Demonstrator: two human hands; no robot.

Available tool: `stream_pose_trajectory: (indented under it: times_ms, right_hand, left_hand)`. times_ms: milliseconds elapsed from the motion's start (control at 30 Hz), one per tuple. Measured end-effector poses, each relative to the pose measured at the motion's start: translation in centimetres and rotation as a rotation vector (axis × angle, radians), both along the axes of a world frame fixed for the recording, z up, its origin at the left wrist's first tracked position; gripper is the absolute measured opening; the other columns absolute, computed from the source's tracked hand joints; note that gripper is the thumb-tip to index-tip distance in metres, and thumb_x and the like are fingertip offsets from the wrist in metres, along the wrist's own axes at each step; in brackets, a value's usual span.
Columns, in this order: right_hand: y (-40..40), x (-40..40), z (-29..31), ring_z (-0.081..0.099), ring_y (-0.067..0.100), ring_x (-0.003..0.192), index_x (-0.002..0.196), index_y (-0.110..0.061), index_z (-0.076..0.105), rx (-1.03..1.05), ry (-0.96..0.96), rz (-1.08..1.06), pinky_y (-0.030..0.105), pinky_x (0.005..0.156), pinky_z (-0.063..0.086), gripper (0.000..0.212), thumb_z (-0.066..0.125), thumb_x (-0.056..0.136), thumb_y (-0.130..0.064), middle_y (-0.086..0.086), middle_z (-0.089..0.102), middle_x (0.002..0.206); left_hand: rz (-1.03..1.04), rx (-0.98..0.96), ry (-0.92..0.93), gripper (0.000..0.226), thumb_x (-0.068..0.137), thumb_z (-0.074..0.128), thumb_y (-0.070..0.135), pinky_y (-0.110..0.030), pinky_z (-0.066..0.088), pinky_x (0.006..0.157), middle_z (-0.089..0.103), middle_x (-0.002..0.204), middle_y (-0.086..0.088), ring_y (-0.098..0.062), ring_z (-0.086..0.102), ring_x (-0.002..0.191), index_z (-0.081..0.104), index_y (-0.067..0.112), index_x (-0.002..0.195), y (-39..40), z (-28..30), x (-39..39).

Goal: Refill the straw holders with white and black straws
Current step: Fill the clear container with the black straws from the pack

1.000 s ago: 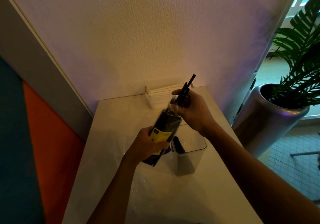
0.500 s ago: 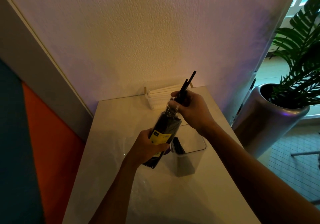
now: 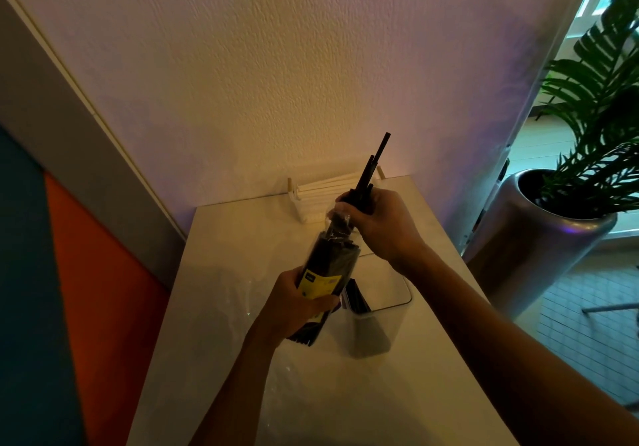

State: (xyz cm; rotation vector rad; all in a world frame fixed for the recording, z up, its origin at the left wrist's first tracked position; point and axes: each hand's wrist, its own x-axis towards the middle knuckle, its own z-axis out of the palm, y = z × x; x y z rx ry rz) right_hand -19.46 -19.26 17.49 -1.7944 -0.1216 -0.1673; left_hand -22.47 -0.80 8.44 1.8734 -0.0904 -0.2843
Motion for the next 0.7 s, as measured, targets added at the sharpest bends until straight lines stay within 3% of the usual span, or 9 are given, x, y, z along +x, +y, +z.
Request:
stream_pose_trajectory:
  times_ms: [133,300,467,700]
  right_hand:
    - [0.0,-0.2,-0.2,0.068,-0.003,0.081,0.098,-0.010,0.071,-0.020,0.021,0.006,0.002,0.065,0.045,0.012,0.063,0.095,-0.018,-0.007,0.074,0.088]
    - [0.1,-0.5,-0.8,0.066,-0.002,0.085,0.102,-0.016,0.071,-0.026,0.125,0.062,0.009,0.066,0.046,0.016,0.069,0.091,-0.027,-0.008,0.072,0.093]
    - [-0.1,-0.5,-0.3,0.065,-0.003,0.080,0.094,-0.019,0.072,-0.086,0.097,0.061,0.012,0.067,0.044,0.010,0.065,0.093,-0.026,-0.009,0.072,0.086]
    - [-0.2,0.0,0.8,0.069,-0.001,0.080,0.095,-0.007,0.069,-0.076,0.034,0.031,0.008,0.068,0.047,0.016,0.056,0.098,-0.018,-0.003,0.075,0.087]
  left_hand:
    - [-0.013,-0.007,-0.004,0.043,0.071,0.083,0.008,-0.016,0.055,0.066,0.070,0.095,0.013,-0.002,0.069,0.081,0.062,0.030,0.102,-0.2,-0.1,-0.2]
    - [-0.013,-0.017,0.005,0.040,0.071,0.082,0.006,-0.015,0.054,0.063,0.071,0.091,0.012,-0.002,0.069,0.078,0.064,0.024,0.102,-0.3,0.2,0.0]
    - [0.002,-0.040,0.011,0.040,0.070,0.082,0.005,-0.013,0.052,0.060,0.070,0.088,0.015,-0.001,0.069,0.075,0.064,0.025,0.099,-0.8,0.0,0.2]
    - [0.004,-0.065,0.010,0.041,0.071,0.081,-0.001,-0.013,0.052,0.058,0.070,0.079,0.019,0.001,0.069,0.072,0.063,0.029,0.092,-0.8,0.3,0.3]
